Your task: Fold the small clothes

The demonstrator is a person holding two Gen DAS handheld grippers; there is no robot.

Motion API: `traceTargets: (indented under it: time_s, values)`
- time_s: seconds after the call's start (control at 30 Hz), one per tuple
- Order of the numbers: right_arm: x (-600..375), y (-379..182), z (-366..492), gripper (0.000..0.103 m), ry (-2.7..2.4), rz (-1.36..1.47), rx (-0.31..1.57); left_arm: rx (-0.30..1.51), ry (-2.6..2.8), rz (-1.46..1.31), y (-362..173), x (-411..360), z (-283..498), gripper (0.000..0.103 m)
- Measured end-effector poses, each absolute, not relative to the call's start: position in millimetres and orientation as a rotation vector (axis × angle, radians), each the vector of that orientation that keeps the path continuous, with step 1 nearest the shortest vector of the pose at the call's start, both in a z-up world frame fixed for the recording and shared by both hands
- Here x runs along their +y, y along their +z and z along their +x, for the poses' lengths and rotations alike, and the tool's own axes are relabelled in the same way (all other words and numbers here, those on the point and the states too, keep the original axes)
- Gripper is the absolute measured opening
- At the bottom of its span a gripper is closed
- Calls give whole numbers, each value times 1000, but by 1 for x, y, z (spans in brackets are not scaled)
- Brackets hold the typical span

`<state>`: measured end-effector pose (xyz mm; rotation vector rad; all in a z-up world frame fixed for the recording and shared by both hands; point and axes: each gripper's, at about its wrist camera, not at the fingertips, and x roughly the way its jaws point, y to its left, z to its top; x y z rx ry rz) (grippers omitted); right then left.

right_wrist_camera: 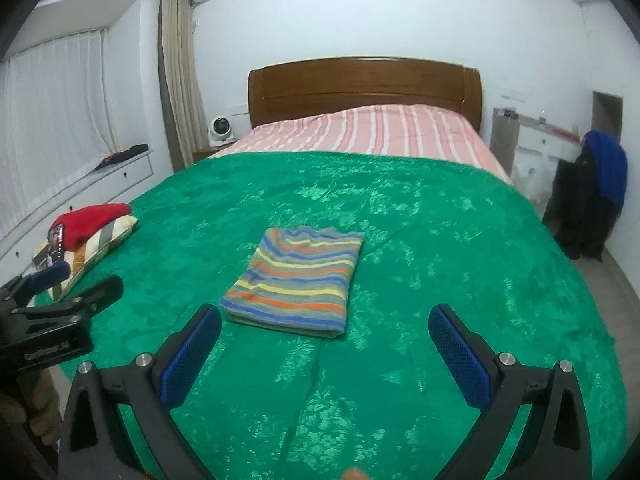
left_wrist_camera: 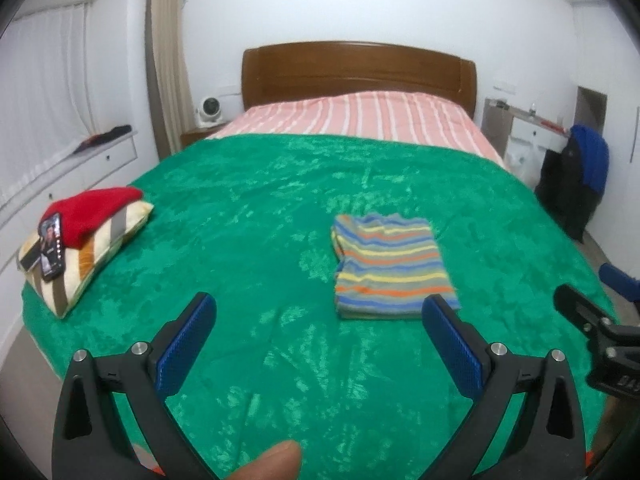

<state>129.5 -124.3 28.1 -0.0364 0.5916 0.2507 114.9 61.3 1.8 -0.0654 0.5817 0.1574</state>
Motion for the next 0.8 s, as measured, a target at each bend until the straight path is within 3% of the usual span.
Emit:
traceTargets:
  time_s: [0.4, 0.8]
  values:
    - [-128, 45, 104, 102, 297, 6, 511, 508, 241, -40, 21, 51, 90, 103]
    - [-122, 33, 106, 102, 328, -16, 608, 598, 227, -13, 14, 45, 90, 103]
